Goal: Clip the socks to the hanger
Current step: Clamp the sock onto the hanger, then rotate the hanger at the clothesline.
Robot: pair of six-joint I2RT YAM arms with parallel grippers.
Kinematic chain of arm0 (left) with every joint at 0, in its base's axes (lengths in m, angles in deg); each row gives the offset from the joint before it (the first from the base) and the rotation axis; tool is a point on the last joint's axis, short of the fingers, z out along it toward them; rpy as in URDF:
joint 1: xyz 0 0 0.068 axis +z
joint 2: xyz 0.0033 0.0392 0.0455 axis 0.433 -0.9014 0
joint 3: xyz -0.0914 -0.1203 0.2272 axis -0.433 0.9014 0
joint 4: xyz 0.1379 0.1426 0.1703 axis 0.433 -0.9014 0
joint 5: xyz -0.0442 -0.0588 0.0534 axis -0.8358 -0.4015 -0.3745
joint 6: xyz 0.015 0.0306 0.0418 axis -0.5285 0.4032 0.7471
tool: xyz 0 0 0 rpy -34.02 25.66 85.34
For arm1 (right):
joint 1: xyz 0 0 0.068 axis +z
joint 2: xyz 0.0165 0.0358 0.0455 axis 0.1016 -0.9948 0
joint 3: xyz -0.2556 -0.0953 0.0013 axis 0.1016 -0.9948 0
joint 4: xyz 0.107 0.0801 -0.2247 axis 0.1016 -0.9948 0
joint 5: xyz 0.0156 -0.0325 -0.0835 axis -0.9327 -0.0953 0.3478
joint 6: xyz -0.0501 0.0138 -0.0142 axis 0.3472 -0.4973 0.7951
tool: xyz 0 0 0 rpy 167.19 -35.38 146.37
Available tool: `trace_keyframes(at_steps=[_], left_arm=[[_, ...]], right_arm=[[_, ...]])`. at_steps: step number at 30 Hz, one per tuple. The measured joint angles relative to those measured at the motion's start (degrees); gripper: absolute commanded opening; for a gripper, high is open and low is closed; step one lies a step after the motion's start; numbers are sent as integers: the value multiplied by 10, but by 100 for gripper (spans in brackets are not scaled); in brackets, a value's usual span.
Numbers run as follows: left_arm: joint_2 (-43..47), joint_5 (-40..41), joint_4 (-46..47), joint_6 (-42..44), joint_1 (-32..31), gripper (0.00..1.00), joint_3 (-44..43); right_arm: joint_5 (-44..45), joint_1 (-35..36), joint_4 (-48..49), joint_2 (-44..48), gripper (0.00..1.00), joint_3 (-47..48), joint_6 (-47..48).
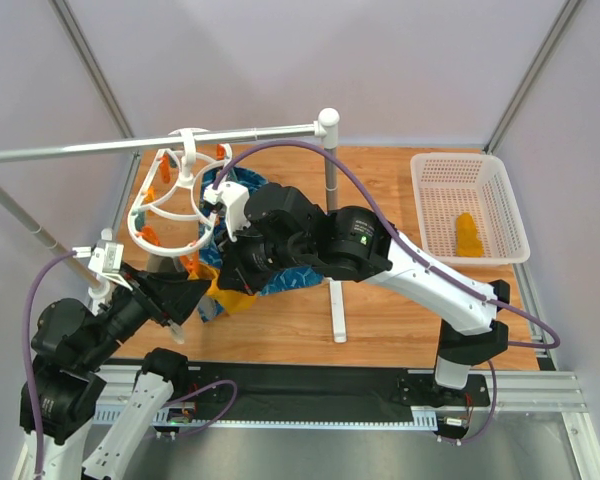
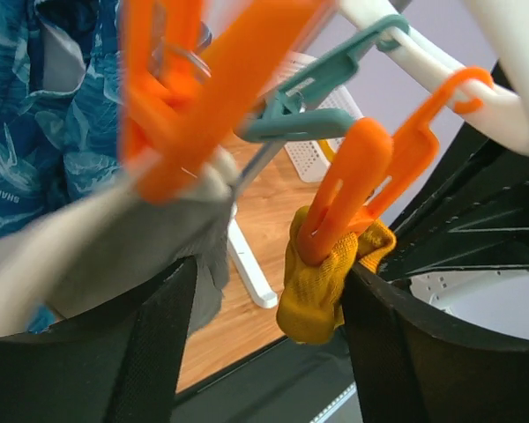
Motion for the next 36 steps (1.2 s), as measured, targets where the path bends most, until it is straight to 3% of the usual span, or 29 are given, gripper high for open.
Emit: trace_keyframes(at_steps=[3,9,14,15,21,23,27,36], left_arm=[[3,16,-23,0,0,76,-4],[24,80,-69,-4,-1,74,-27],[34,128,-92,-15,-1,73,-35],[34,135,-94,-18,-2,73,-34],[35,153,-103,-34,-2,73,-26],[35,156,-108,-37,-2,73,-25],[35,160,-111,-38,-2,73,-25],[36,163,-120,-38,-2,73,-25]], right_arm=[[0,-1,5,0,31,-1,-1],[12,-3,25,17,50,-57,4],[77,-3,86,78,50,-188,29],[93,-4,115,102,54,-228,39],[141,-12,289,206,53,-372,111],[153,-14,344,221,51,-392,136],[128,-37,425,223,36,-406,155],[26,-64,503,196,43,-407,174]])
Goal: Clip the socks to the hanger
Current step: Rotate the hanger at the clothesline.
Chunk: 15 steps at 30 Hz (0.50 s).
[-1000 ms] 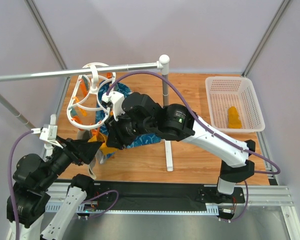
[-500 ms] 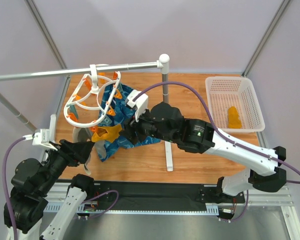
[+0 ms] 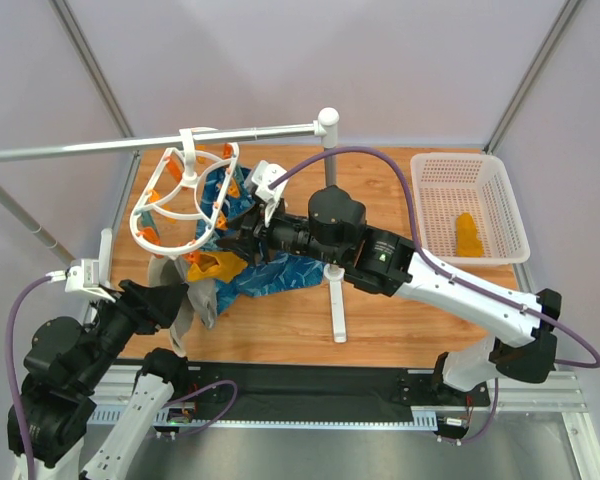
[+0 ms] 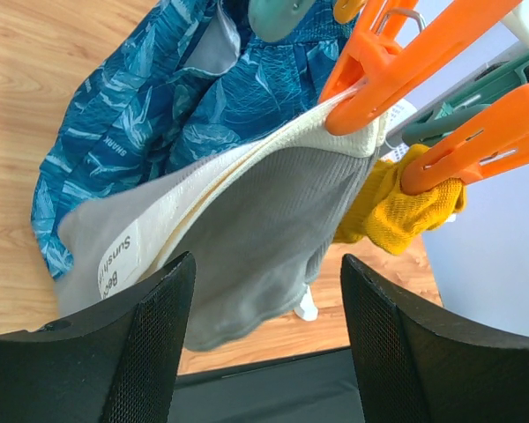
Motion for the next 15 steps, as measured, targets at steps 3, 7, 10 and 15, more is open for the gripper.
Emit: trace_keyframes(at_steps=[3,7,10,15], left_arm=[[1,0,0,0,0,73,0],[3,0,-4,0,0,73,-5],[5,-7,-4,0,0,71,-10],[9,-42,-2,-6,0,60,-17]], right_arm=[[-26,0,14,-11,47,0,5],[-47,0,29,-27,47,0,7],[-60,0,37,-40,43,0,6],[-80,0,51,-48,34,0,4]])
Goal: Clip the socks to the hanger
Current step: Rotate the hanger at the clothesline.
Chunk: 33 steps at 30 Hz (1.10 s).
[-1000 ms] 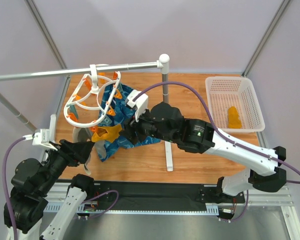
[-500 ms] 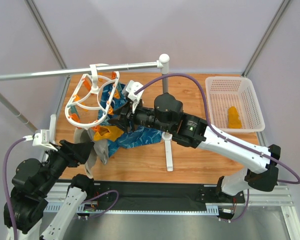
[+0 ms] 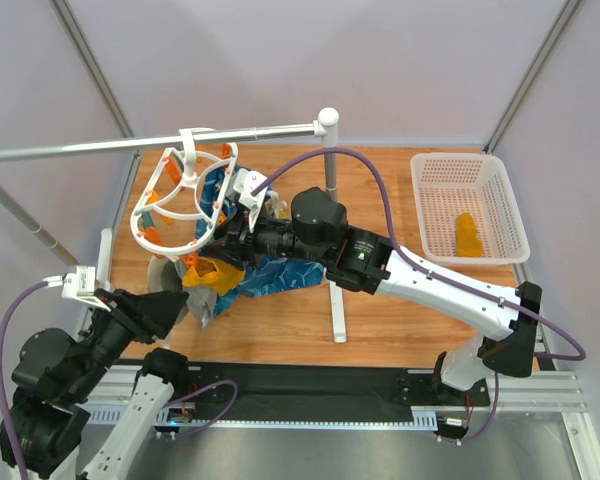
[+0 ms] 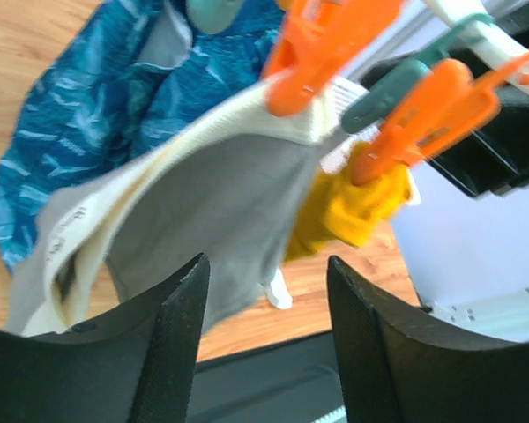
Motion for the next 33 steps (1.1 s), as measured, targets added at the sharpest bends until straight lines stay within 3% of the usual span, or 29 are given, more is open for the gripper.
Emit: trace_keyframes(at_steps=[8,18,25,33], left_arm=[[16,-75,16,-29,0,45,-28],[20,-132,82,-94,0,44,-44],[-9,-176,207,-171,0,42,49],[-87,-203,294,-199,0,43,58]], right_arm=[[-19,0,37,2,0,-16,-12],[-4,0,21,10,0,-16,-27],[11,0,-102,4,0,70,-49],[47,1,-233,-17,0,160,-58]])
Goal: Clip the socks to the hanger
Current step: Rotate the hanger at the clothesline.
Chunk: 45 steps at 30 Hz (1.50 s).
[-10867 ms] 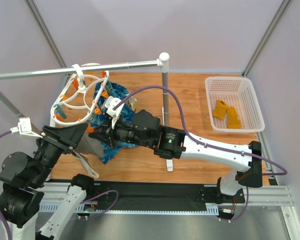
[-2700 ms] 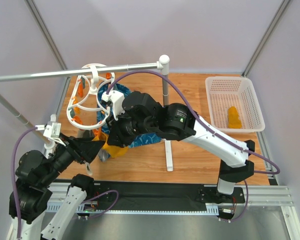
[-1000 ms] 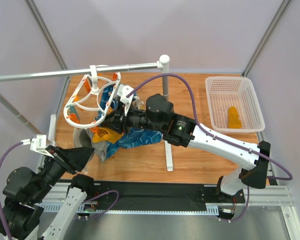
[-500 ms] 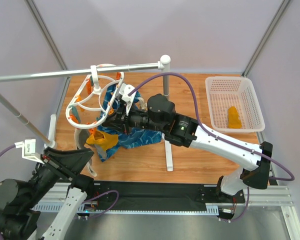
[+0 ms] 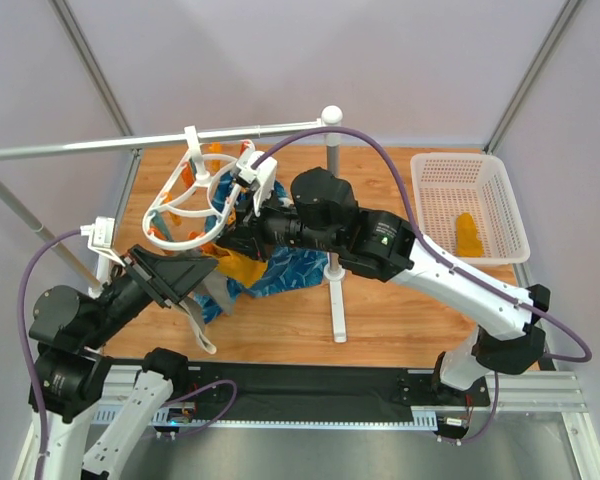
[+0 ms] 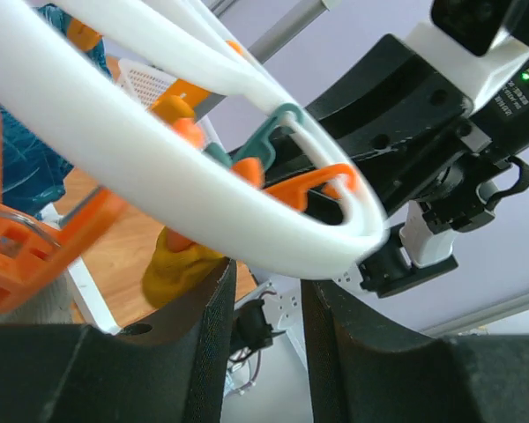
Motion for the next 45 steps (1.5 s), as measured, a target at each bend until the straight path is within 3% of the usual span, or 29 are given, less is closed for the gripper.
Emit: trace_keyframes(at_steps=[11,20,23,24,27,28,31,35,40,43,45], left_arm=[[49,83,-134,83,0,46,-82],[63,183,-257,186,0,47,-169],[73,213,-269,209,0,47,-153],[76,221,-270,214,0,47,-140],[76,232,-269,222,0,47,-101],[75,234,-269,223,0,47,-91],[64,242,-264,232,0,47,-72],[42,259,-249,254,0,59,-69],[15,265,-240,273,0,51,-70],[19,263,-237,273,0,54,-68],[31,263,-234,272,0,62,-64]], right_arm=[[134,28,-97,-24,0,29,16],[193,26,-88,43,1,-53,38],[192,19,-95,69,28,-67,38],[192,16,-96,76,43,-72,37],[199,6,-110,96,65,-82,31],[200,3,-116,101,67,-84,29],[197,1,-131,111,68,-85,27],[186,1,-146,126,68,-89,17],[182,1,-141,168,61,-117,7],[181,1,-118,184,54,-138,6],[174,1,-104,183,51,-142,5]])
